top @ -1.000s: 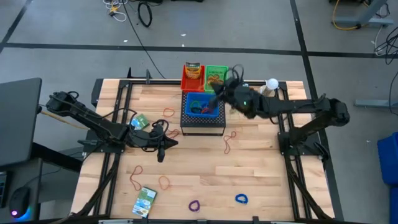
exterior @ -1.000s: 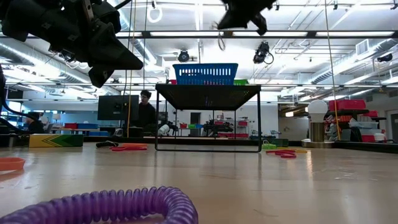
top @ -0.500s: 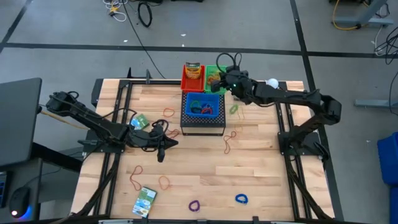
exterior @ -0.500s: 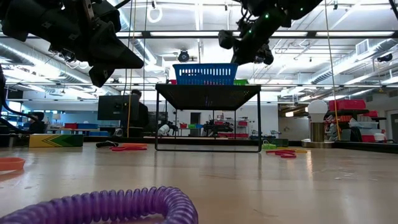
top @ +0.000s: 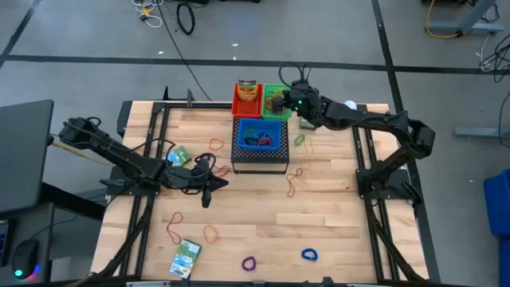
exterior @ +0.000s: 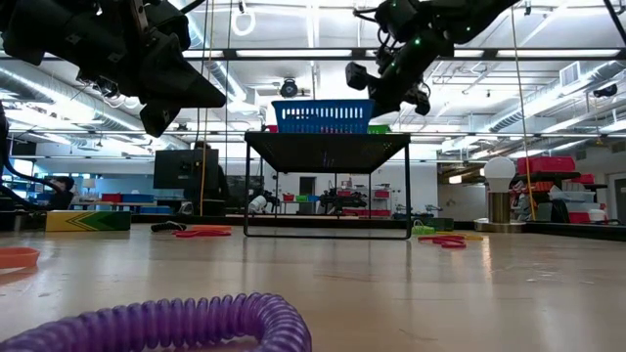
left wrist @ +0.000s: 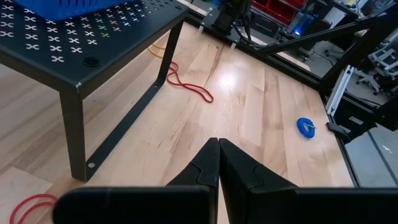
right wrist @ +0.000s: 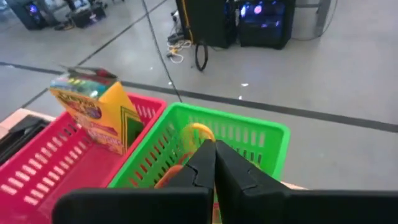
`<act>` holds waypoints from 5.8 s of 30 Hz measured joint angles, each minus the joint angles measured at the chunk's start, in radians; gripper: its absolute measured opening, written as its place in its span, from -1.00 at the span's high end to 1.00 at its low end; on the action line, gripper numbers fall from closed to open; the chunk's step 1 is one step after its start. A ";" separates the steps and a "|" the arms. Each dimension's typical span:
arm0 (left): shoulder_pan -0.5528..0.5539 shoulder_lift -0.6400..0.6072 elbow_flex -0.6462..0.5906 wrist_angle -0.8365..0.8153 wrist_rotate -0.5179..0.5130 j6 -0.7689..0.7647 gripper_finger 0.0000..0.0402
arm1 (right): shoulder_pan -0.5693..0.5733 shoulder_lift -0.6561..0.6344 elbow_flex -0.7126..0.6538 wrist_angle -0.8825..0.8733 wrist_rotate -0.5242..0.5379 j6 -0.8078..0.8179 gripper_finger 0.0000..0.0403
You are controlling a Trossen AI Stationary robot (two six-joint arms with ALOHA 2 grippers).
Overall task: Pick & Place Office Desk Supplies
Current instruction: Put the yellow rubber band into the green bin on the shelf, then put the blue spring keychain into the blue bin on the shelf
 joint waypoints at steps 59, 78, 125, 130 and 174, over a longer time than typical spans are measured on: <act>0.028 0.022 0.000 0.051 0.103 -0.017 0.97 | 0.923 -0.234 -0.378 -0.105 -0.034 0.342 0.98; -0.035 0.269 0.001 0.236 -0.004 0.062 0.95 | 1.253 0.088 -0.162 -0.463 -0.376 0.604 0.51; -0.027 0.311 0.000 0.239 -0.054 0.026 0.95 | 0.861 0.165 -0.275 -0.281 -0.254 1.084 0.67; -0.027 0.311 0.000 0.239 -0.054 0.026 0.95 | 0.836 0.165 -0.275 -0.281 -0.280 0.979 0.46; -0.027 0.311 0.000 0.230 -0.053 0.024 0.95 | 0.898 0.133 -0.191 -0.419 -0.160 -0.001 -0.31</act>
